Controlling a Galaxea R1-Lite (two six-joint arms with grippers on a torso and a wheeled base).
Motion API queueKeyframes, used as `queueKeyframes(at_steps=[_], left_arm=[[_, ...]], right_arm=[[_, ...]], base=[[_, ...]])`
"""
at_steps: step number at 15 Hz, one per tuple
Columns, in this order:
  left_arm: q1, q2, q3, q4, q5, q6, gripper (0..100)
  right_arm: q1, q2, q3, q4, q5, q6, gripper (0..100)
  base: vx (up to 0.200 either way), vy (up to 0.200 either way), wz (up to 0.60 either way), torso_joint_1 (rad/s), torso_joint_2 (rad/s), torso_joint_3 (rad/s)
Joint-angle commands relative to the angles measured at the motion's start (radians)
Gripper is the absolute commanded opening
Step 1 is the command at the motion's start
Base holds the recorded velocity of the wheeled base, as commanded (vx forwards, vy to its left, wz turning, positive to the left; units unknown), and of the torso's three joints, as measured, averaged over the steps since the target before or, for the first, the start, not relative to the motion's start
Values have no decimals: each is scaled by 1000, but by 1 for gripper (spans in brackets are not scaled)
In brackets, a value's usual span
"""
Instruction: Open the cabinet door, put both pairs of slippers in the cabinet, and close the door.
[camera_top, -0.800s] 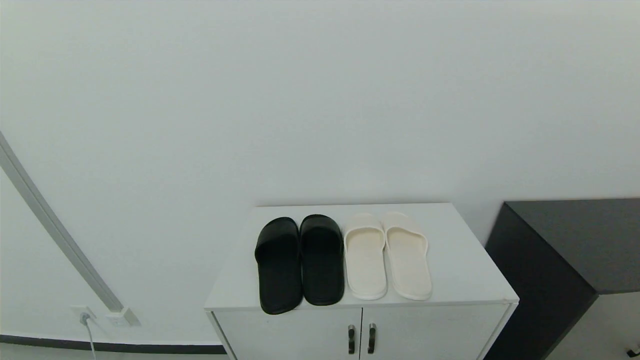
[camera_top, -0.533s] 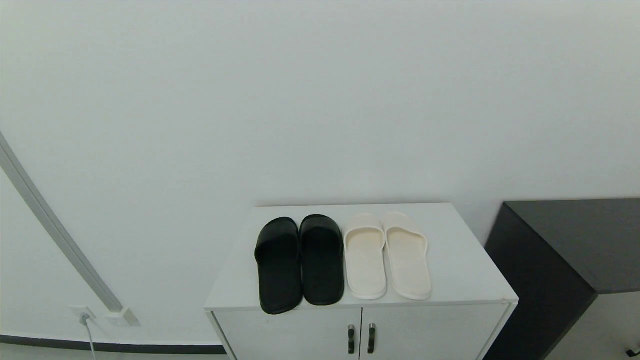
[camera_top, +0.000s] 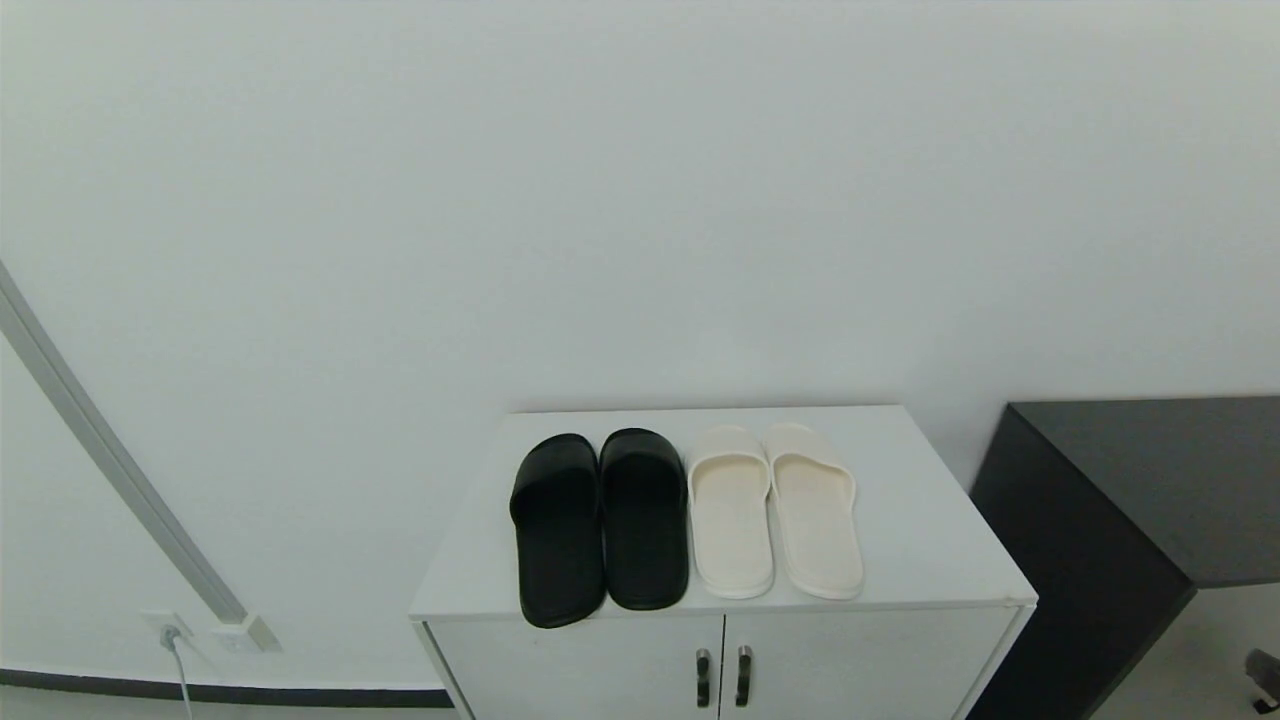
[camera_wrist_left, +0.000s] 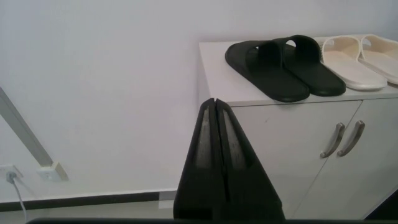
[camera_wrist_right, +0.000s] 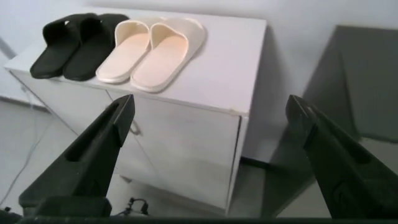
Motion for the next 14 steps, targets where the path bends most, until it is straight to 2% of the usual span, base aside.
queueKeyframes(at_steps=[1,4,7,8,11,14], left_arm=[[0,1,0,0,0,0,0],[0,1,0,0,-2,0,0],[0,1,0,0,-2,0,0],[0,1,0,0,0,0,0],[0,1,0,0,0,0,0],[0,1,0,0,0,0,0]], right_arm=[[156,310,-62,-136,-69,28,100],[363,463,-113,-240,-245,119,100],[503,598,-211,-260,-345,206,100],[521,626,-228,-260,-362,223,100],[619,822,-355,-271,-524,312,100],[664,997,-458,-312,-659,355,100]], base=[[0,0,0,0,0,0],[0,0,0,0,0,0],[0,0,0,0,0,0],[0,0,0,0,0,0],[0,0,0,0,0,0],[0,0,0,0,0,0]])
